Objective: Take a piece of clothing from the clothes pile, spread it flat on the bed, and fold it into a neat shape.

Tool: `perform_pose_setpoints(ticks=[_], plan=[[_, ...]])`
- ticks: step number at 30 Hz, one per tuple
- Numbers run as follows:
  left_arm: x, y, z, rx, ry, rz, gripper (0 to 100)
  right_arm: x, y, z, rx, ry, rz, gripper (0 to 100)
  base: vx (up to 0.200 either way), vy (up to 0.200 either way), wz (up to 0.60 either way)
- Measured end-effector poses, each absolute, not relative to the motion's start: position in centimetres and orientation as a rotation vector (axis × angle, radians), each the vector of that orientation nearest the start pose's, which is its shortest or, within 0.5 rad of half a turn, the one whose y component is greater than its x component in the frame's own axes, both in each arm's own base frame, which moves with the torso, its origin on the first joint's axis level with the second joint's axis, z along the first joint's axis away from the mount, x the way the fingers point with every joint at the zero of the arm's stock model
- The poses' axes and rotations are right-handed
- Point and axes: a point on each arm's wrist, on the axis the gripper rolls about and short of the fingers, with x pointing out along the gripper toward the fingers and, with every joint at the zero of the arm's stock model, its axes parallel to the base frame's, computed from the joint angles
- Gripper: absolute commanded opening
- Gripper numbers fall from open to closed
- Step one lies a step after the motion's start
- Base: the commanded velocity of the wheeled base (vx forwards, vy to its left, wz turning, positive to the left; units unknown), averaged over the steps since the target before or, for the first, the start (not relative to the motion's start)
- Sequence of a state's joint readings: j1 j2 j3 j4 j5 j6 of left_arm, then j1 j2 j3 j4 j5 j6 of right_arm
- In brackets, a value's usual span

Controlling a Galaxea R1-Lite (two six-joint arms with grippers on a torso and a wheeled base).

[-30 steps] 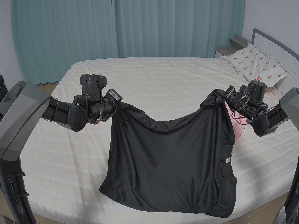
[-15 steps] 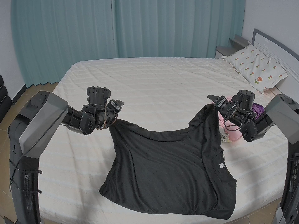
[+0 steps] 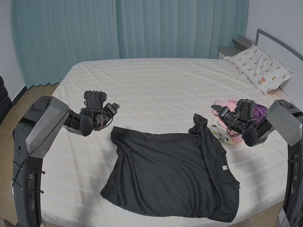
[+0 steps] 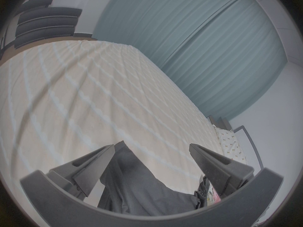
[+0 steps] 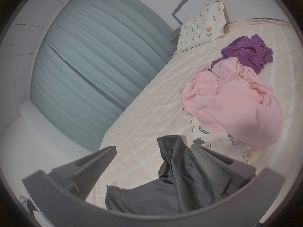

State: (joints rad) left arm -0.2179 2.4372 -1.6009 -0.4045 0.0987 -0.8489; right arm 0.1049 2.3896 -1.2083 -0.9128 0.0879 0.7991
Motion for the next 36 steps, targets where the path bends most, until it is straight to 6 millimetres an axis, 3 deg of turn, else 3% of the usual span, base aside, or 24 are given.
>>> perform_pose_setpoints(ticks=[6,13,23,27,36], plan=[[48.2,-10.0,6.9,-0.754,0.500,0.093,100,43.4,4.9,4.2,0.789,0.392,0.077,100,0.000,0.000,0.00],[45.6,-9.4,5.3,-0.747,0.632,0.090,100,40.4,4.4,3.7,0.792,0.468,0.063,100,0.000,0.000,0.00],[37.4,-8.7,3.8,-0.776,0.828,0.042,100,33.8,3.7,1.8,0.802,0.565,0.024,100,0.000,0.000,0.00],[34.5,-8.9,3.6,-0.801,0.852,0.022,100,31.3,3.5,1.1,0.812,0.591,0.010,100,-0.200,0.000,0.00],[29.7,-9.5,2.9,-0.849,0.898,-0.006,100,28.5,3.1,0.5,0.822,0.632,-0.015,100,-0.178,0.000,0.00]])
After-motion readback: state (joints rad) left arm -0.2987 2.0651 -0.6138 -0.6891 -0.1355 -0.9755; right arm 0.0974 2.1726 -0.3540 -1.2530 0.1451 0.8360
